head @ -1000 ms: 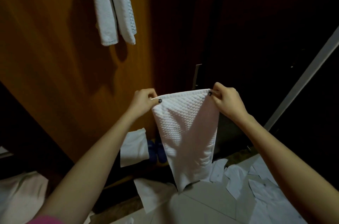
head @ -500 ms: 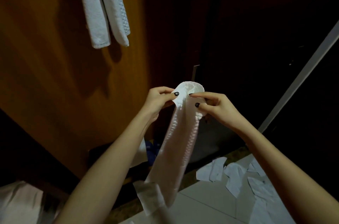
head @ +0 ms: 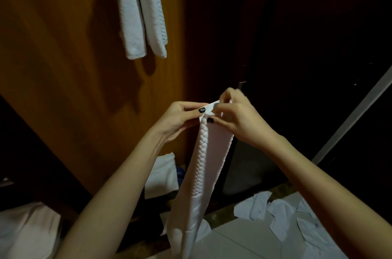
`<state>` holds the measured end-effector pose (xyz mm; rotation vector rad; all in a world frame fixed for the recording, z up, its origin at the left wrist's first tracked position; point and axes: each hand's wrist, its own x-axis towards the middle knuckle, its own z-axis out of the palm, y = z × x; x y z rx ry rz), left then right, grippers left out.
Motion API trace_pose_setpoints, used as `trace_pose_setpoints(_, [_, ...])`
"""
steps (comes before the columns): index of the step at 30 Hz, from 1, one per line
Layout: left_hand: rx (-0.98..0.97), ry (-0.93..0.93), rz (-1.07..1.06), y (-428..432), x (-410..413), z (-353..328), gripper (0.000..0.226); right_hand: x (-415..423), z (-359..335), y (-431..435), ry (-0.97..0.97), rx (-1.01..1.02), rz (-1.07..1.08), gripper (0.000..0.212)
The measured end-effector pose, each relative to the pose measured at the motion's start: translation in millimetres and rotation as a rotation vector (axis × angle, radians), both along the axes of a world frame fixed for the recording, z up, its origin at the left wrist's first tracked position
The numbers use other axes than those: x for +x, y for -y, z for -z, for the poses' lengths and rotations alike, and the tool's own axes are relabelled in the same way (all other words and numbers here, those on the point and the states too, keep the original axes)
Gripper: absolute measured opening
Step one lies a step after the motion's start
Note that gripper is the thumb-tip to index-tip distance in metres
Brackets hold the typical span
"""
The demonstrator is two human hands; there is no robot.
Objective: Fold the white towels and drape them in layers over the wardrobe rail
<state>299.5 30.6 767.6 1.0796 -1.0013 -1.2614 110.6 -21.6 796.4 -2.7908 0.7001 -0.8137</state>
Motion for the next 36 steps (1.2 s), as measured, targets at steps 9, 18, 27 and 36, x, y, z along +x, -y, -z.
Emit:
trace_pose_setpoints(9, [-0.125, -0.080, -0.008, -19.9, 11.4, -10.4, 0.024, 26.1, -24.2, 3.1, -0.053, 0.099, 0.040, 0.029])
trace_pose_setpoints(18, [-0.199, -0.073, -0.236, -23.8, 12.0, -10.9, 0.017, 17.8, -37.8, 13.8, -0.167, 0.091, 0.136, 0.040])
trace_pose_setpoints(27, [-0.244, 0.448, -0.455, -33.5, 30.0, -14.8, 0.017, 8.1, -18.6, 0.4, -0.116, 0.396, -0.072, 0.031])
trace_pose_setpoints(36, [-0.464, 0.642, -0.747, -37.8, 32.3, -37.7, 0.019, 38.4, -28.6, -15.9, 0.498, 0.549, 0.029, 0.019])
